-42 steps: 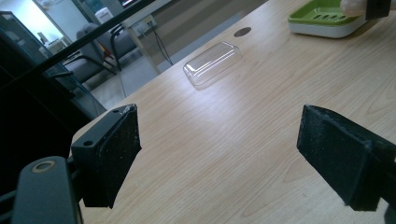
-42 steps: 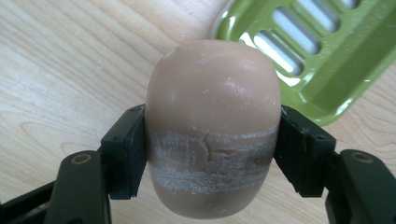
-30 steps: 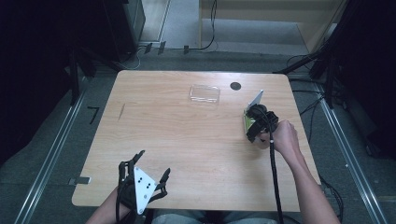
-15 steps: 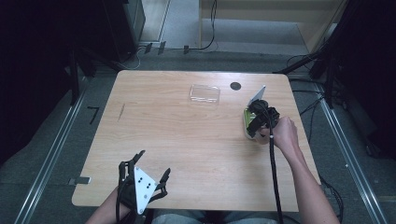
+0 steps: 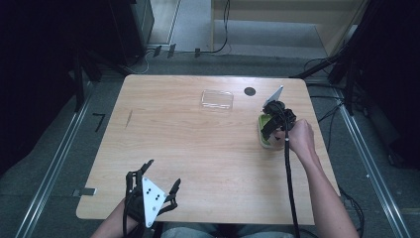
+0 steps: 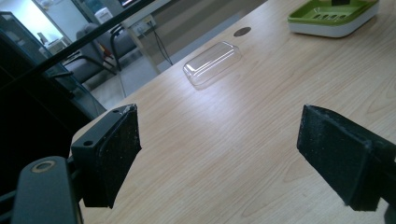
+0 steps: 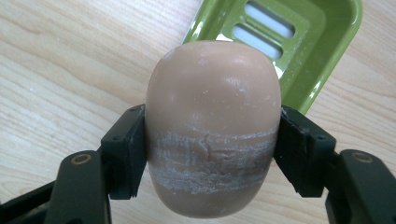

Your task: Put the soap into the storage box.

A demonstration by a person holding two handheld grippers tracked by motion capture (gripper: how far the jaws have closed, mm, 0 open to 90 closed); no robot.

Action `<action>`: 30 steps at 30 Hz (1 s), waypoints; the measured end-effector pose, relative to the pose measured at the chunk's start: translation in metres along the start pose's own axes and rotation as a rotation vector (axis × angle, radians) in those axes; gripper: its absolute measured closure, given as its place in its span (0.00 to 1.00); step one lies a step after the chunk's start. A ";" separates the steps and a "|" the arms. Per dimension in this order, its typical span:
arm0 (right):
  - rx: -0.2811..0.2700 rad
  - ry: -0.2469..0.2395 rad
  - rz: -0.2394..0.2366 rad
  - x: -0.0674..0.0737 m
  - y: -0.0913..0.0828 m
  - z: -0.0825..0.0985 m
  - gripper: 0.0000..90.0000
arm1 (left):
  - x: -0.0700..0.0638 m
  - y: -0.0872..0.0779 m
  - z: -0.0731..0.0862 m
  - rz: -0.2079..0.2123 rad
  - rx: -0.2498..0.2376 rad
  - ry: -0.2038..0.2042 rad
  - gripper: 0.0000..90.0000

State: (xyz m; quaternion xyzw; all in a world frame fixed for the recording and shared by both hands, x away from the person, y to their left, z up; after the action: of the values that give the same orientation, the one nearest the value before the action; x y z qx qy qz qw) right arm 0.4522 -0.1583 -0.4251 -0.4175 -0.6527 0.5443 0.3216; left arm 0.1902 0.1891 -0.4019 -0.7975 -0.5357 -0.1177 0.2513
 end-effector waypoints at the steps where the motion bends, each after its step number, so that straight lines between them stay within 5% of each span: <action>1: -0.005 0.004 -0.001 -0.001 0.000 -0.001 0.37 | 0.000 0.000 0.000 0.001 0.000 -0.001 0.16; 30: -0.078 0.119 -0.010 -0.018 0.005 -0.012 0.37 | 0.000 0.000 0.000 -0.001 -0.003 -0.001 0.16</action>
State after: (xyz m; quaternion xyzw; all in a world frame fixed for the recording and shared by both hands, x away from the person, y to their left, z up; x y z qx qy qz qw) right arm 0.4722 -0.1689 -0.4271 -0.4583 -0.6551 0.4910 0.3460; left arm 0.1898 0.1895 -0.4020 -0.7977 -0.5360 -0.1183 0.2498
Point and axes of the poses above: each handheld gripper's, and its own axes: y roughly forward along the jaws, z roughly out of its underside, x roughly to its left, the point moved 2 cm from there along y, roughly forward along the jaws, and after that the axes turned 4 degrees about -x, right-handed, at the moved point
